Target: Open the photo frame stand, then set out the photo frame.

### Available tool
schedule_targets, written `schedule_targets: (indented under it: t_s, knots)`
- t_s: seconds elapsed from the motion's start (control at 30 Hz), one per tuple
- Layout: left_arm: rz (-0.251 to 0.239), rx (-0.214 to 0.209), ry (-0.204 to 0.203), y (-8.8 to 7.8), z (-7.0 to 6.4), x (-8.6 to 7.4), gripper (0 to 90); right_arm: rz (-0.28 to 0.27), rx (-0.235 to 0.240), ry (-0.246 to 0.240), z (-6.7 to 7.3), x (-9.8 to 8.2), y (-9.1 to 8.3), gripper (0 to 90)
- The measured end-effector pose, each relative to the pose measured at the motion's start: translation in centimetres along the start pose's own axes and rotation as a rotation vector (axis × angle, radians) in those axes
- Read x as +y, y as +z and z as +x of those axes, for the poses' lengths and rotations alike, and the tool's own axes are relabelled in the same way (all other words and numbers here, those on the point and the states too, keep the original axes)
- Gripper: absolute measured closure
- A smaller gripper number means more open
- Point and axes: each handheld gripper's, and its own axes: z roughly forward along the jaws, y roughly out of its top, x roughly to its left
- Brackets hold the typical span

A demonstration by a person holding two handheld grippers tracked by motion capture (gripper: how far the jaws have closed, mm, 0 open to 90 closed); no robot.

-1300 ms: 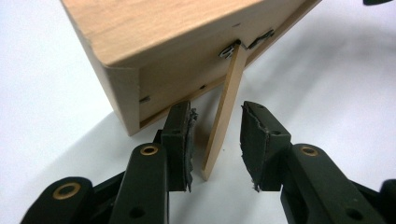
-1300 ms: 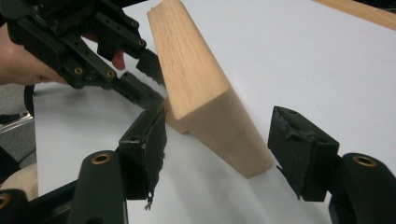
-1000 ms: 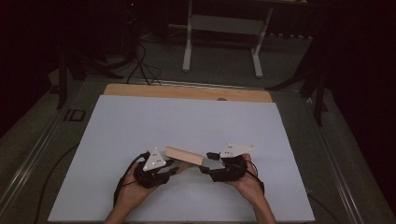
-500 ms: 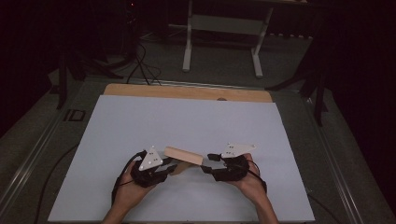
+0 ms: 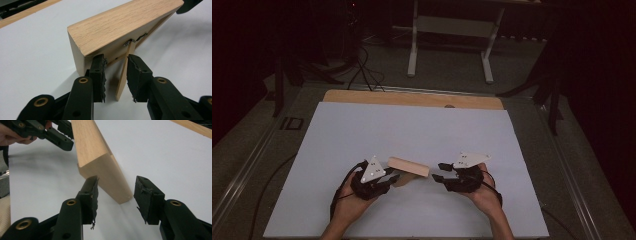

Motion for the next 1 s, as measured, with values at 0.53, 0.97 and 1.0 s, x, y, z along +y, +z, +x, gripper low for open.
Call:
schedule_targets:
  t_s: [0.53,0.97,1.0]
  knots:
    - [0.007,0.001,0.0,0.2,0.0,-0.1,67.3,-0.032,-0.151,0.077,-0.5,0.1,0.8,58.9]
    - [0.023,0.008,-0.01,0.6,0.1,-0.2,67.4,-0.091,-0.183,0.143,-0.4,0.3,2.9,89.9]
    - [0.019,0.02,-0.009,0.5,0.0,-0.2,68.7,-0.089,-0.18,0.142,-0.2,0.4,3.3,89.8]
